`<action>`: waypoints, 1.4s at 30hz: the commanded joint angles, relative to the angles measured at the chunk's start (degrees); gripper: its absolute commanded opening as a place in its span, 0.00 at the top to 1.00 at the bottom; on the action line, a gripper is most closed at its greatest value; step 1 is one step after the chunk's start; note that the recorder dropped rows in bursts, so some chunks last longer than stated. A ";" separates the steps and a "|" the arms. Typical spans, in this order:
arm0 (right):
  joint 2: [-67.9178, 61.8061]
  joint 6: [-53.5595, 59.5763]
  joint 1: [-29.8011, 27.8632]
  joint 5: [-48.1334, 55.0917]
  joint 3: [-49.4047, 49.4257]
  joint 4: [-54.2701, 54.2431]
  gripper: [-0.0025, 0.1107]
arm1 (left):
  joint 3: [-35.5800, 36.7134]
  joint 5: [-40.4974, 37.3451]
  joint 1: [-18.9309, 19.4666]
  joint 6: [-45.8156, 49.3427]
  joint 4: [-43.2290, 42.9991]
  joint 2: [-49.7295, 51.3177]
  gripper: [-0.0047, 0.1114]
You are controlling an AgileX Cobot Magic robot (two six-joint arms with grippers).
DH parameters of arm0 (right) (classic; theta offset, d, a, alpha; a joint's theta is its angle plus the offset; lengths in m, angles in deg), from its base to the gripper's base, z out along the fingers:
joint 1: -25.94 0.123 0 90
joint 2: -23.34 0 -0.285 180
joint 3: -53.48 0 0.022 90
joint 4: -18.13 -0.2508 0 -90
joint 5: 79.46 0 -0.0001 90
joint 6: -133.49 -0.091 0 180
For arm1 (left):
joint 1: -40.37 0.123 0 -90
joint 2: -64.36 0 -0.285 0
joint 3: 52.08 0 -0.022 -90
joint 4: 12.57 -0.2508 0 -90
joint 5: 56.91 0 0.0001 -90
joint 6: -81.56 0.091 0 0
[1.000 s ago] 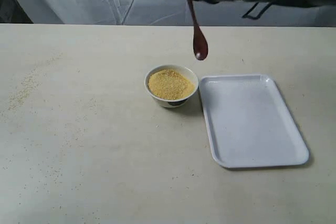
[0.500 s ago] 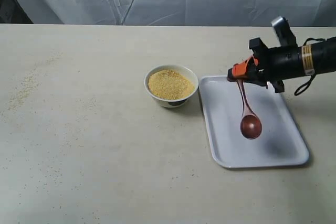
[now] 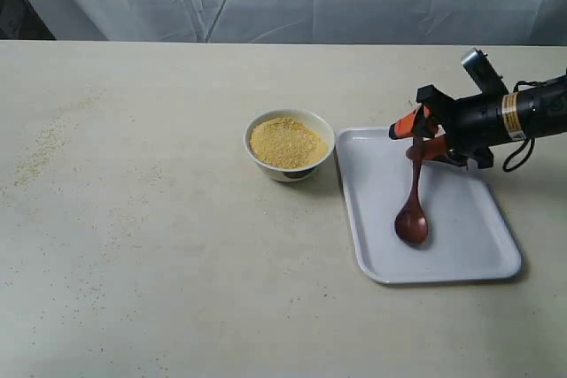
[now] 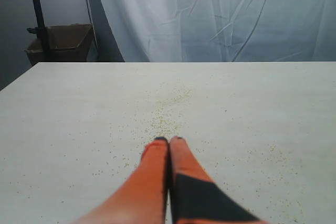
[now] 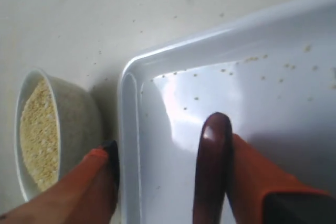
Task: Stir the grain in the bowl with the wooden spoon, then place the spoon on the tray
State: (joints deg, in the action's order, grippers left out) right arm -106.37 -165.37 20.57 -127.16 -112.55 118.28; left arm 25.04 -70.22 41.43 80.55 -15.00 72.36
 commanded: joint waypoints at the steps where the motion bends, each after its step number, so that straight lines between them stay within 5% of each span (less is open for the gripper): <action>1: 1.37 3.67 -0.15 6.08 0.12 -0.20 0.48 | 0.10 0.08 0.10 -0.02 -0.11 -0.22 0.96; 13: 6.81 14.05 4.30 8.56 0.25 -0.20 0.48 | 0.10 0.08 0.10 -0.02 -0.11 -0.22 0.96; 18: 5.48 16.46 8.90 16.30 1.29 -0.20 0.48 | 0.10 0.08 0.10 -0.02 -0.11 -0.22 0.96; 28: 10.34 16.42 9.42 28.55 1.29 -0.20 0.49 | 0.10 0.08 0.10 -0.02 -0.11 -0.22 0.96; 32: 16.41 16.42 9.42 25.53 1.29 -0.20 0.62 | 0.10 0.08 0.10 -0.02 -0.11 -0.22 0.96; 36: 22.02 21.90 9.42 16.74 1.29 -0.20 0.96 | 0.10 0.08 0.10 -0.02 -0.11 -0.22 0.96; 39: 24.80 24.39 9.42 15.94 1.45 -0.20 0.98 | 0.10 0.08 0.10 -0.02 -0.11 -0.22 0.96; 42: 28.59 24.39 9.42 28.66 4.47 -0.20 0.98 | 0.10 0.08 0.10 -0.02 -0.11 -0.22 0.96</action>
State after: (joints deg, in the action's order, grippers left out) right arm -81.00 -141.96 30.18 -108.71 -110.46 118.06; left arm 25.04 -70.22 41.43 80.55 -15.00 72.36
